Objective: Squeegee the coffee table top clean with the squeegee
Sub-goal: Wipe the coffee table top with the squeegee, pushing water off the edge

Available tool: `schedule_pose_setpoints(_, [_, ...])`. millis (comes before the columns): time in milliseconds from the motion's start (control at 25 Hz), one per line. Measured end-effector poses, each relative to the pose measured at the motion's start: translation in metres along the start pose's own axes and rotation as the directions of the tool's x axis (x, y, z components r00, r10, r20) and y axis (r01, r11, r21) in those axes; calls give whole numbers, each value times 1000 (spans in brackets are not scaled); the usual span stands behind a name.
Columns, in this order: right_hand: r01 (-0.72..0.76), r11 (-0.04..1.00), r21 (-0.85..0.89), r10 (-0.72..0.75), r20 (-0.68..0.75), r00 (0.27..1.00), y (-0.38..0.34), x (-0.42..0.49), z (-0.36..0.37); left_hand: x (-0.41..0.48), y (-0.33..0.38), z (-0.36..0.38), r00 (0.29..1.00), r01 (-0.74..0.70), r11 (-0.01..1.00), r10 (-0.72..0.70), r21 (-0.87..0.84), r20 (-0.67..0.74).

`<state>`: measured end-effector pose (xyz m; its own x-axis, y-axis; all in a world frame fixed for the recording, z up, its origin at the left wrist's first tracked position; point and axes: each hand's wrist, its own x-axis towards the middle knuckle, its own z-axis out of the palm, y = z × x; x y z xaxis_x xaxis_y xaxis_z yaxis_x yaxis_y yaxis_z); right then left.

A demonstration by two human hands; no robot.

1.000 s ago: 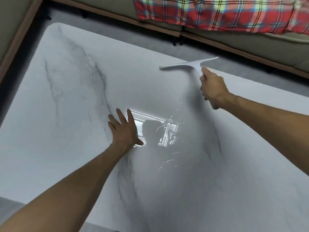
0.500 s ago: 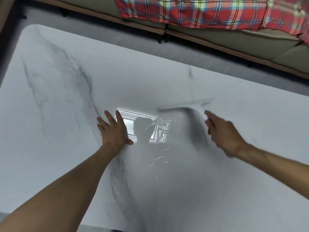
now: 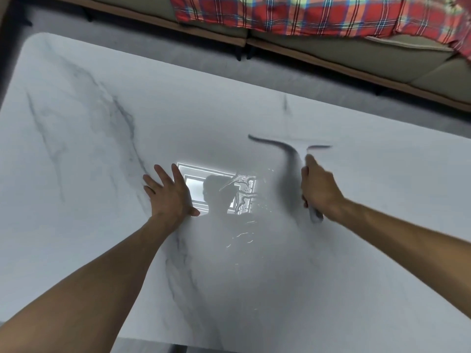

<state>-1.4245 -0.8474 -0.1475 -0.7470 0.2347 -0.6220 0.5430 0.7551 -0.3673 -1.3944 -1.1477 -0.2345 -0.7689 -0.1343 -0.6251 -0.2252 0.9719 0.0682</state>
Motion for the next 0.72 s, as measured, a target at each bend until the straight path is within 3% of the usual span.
schedule_pose_setpoints(160, [-40, 999, 11, 38, 148, 988, 19, -48, 0, -2, 0, -1, 1000, 1, 1000, -1, -2, 6])
schedule_pose_setpoints(320, [49, 998, 40, -45, -98, 994, -28, 13, -19, -1, -2, 0, 1000, 0, 1000, 0, -5, 4])
schedule_pose_setpoints(480, [-19, 982, 189, 39, -105, 994, -86, 71, -5, 0, -5, 2, 1000, -15, 1000, 15, -1, 7])
schedule_pose_setpoints(600, [151, 988, -14, -151, -91, 984, -84, 52, 31, 1, -6, 2, 1000, -14, 1000, 14, -21, 16])
schedule_pose_setpoints(720, [386, 901, -198, -375, 93, 922, -43, 3, 51, -2, -7, 1, 1000, -19, 999, 20, -34, 11])
